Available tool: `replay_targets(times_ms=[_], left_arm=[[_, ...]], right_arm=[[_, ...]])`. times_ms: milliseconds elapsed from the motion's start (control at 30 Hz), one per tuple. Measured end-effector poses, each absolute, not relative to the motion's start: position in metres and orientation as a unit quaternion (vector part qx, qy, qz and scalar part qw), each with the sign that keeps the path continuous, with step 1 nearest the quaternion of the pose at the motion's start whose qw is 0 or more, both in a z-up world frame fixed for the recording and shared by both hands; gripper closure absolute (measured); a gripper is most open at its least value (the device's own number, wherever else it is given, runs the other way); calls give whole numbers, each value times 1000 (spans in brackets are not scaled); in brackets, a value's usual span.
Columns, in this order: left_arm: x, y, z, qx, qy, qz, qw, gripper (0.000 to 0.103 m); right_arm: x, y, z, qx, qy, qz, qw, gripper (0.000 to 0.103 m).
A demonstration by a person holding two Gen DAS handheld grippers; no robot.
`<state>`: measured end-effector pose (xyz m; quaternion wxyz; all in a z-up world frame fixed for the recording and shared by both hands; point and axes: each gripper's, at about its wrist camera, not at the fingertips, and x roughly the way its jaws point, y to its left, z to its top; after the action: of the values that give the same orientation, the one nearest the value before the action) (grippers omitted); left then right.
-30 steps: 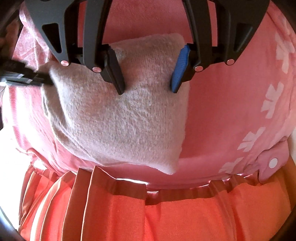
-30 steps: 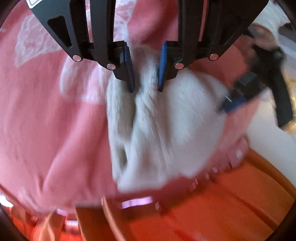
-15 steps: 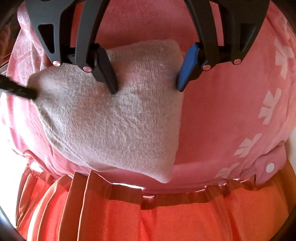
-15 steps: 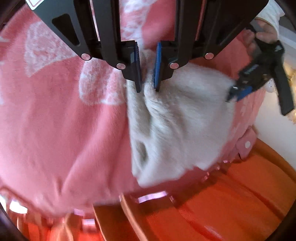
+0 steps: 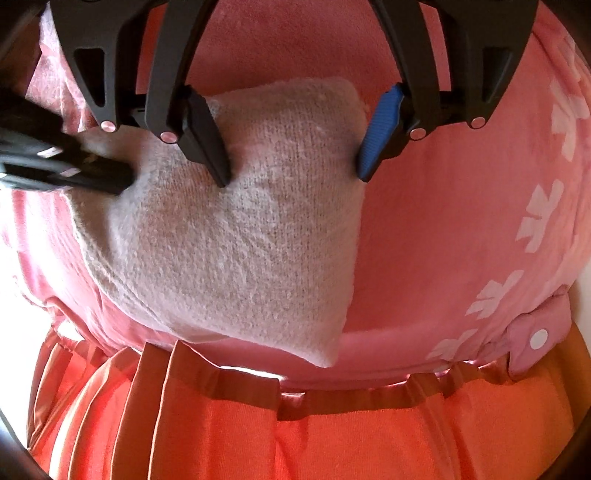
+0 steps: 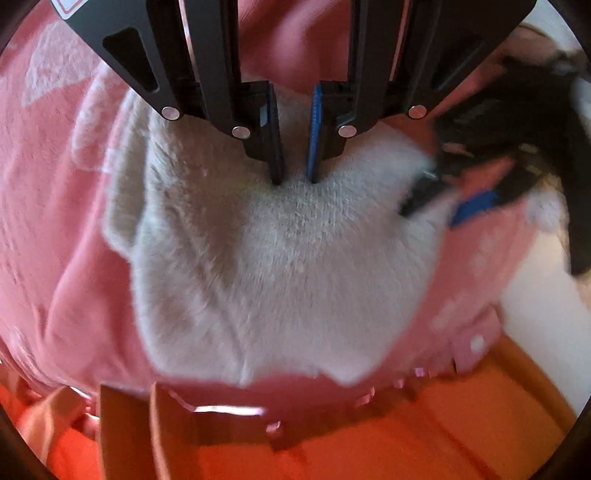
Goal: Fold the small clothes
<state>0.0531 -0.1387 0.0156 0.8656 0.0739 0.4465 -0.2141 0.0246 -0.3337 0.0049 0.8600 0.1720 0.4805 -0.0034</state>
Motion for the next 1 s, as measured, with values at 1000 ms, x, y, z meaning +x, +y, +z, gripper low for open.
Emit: replay_targets(times_ms=[1000], left_arm=[[31, -80, 29, 24, 481, -219, 849, 32]], right_arm=[[54, -295, -5, 98, 533, 64, 838, 91]])
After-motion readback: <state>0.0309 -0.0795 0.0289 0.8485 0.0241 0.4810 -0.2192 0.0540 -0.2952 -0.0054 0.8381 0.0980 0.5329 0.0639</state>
